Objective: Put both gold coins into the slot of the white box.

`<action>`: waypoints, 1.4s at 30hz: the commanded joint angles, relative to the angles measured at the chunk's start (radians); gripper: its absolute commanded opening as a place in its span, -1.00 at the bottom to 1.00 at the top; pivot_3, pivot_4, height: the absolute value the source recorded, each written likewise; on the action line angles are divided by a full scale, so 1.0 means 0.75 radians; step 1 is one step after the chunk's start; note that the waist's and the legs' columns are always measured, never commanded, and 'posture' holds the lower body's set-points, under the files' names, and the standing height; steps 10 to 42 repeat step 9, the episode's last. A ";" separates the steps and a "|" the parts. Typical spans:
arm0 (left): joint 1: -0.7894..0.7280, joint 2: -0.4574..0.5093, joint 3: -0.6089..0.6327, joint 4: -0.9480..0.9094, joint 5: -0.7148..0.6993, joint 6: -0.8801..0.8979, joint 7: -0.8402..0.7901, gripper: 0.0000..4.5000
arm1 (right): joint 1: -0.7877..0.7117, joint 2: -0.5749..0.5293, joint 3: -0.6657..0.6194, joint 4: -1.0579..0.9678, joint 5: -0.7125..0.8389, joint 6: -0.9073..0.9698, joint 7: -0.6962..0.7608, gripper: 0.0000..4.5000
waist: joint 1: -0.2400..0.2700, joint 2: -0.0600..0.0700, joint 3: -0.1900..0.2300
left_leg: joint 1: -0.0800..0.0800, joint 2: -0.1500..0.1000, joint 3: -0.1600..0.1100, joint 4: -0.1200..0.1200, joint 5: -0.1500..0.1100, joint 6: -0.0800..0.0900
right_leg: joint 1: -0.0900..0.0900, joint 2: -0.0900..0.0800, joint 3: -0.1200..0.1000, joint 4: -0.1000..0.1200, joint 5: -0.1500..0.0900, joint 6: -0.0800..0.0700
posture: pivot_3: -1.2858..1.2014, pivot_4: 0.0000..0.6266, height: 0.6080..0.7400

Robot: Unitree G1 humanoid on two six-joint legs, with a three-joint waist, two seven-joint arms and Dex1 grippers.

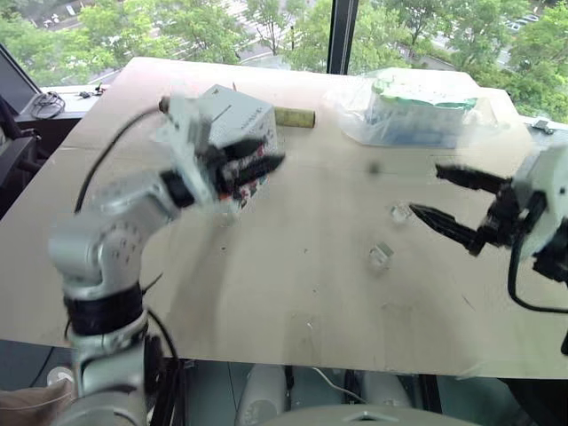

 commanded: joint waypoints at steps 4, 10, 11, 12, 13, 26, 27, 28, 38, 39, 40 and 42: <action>0.387 0.121 0.070 -0.180 -0.057 -0.147 -0.160 0.20 | 0.497 0.075 -0.306 -0.038 -0.104 -0.098 0.232 0.98 | 0.013 0.000 0.000 | 0.002 -0.001 -0.006 0.001 0.000 0.000 | 0.005 -0.001 0.000 -0.004 0.000 0.000 | 0.03 -0.52 1.00; 0.594 0.160 0.084 -0.135 0.010 -0.312 -0.219 0.20 | 0.697 0.181 -0.403 -0.020 -0.252 -0.227 0.279 0.98 | 0.007 0.000 -0.001 | 0.009 -0.001 -0.007 0.003 0.000 0.000 | 0.010 0.002 0.002 -0.002 0.000 0.000 | 0.03 -0.52 1.00; 0.594 0.160 0.084 -0.135 0.010 -0.312 -0.219 0.20 | 0.697 0.181 -0.403 -0.020 -0.252 -0.227 0.279 0.98 | 0.007 0.000 -0.001 | 0.009 -0.001 -0.007 0.003 0.000 0.000 | 0.010 0.002 0.002 -0.002 0.000 0.000 | 0.03 -0.52 1.00; 0.594 0.160 0.084 -0.135 0.010 -0.312 -0.219 0.20 | 0.697 0.181 -0.403 -0.020 -0.252 -0.227 0.279 0.98 | 0.007 0.000 -0.001 | 0.009 -0.001 -0.007 0.003 0.000 0.000 | 0.010 0.002 0.002 -0.002 0.000 0.000 | 0.03 -0.52 1.00; 0.594 0.160 0.084 -0.135 0.010 -0.312 -0.219 0.20 | 0.697 0.181 -0.403 -0.020 -0.252 -0.227 0.279 0.98 | 0.007 0.000 -0.001 | 0.009 -0.001 -0.007 0.003 0.000 0.000 | 0.010 0.002 0.002 -0.002 0.000 0.000 | 0.03 -0.52 1.00; 0.594 0.160 0.084 -0.135 0.010 -0.312 -0.219 0.20 | 0.697 0.181 -0.403 -0.020 -0.252 -0.227 0.279 0.98 | 0.007 0.000 -0.001 | 0.009 -0.001 -0.007 0.003 0.000 0.000 | 0.010 0.002 0.002 -0.002 0.000 0.000 | 0.03 -0.52 1.00; 0.594 0.160 0.084 -0.135 0.010 -0.312 -0.219 0.20 | 0.697 0.181 -0.403 -0.020 -0.252 -0.227 0.279 0.98 | 0.007 0.000 -0.001 | 0.009 -0.001 -0.007 0.003 0.000 0.000 | 0.010 0.002 0.002 -0.002 0.000 0.000 | 0.03 -0.52 1.00; 0.594 0.160 0.084 -0.135 0.010 -0.312 -0.219 0.20 | 0.697 0.181 -0.403 -0.020 -0.252 -0.227 0.279 0.98 | 0.007 0.000 -0.001 | 0.009 -0.001 -0.007 0.003 0.000 0.000 | 0.010 0.002 0.002 -0.002 0.000 0.000 | 0.03 -0.52 1.00; 0.594 0.160 0.084 -0.135 0.010 -0.312 -0.219 0.20 | 0.697 0.181 -0.403 -0.020 -0.252 -0.227 0.279 0.98 | 0.007 0.000 -0.001 | 0.009 -0.001 -0.007 0.003 0.000 0.000 | 0.010 0.002 0.002 -0.002 0.000 0.000 | 0.03 -0.52 1.00; 0.594 0.160 0.084 -0.135 0.010 -0.312 -0.219 0.20 | 0.697 0.181 -0.403 -0.020 -0.252 -0.227 0.279 0.98 | 0.007 0.000 -0.001 | 0.009 -0.001 -0.007 0.003 0.000 0.000 | 0.010 0.002 0.002 -0.002 0.000 0.000 | 0.03 -0.52 1.00; 0.594 0.160 0.084 -0.135 0.010 -0.312 -0.219 0.20 | 0.697 0.181 -0.403 -0.020 -0.252 -0.227 0.279 0.98 | 0.007 0.000 -0.001 | 0.009 -0.001 -0.007 0.003 0.000 0.000 | 0.010 0.002 0.002 -0.002 0.000 0.000 | 0.03 -0.52 1.00; 0.594 0.160 0.084 -0.135 0.010 -0.312 -0.219 0.20 | 0.697 0.181 -0.403 -0.020 -0.252 -0.227 0.279 0.98 | 0.007 0.000 -0.001 | 0.009 -0.001 -0.007 0.003 0.000 0.000 | 0.010 0.002 0.002 -0.002 0.000 0.000 | 0.03 -0.52 1.00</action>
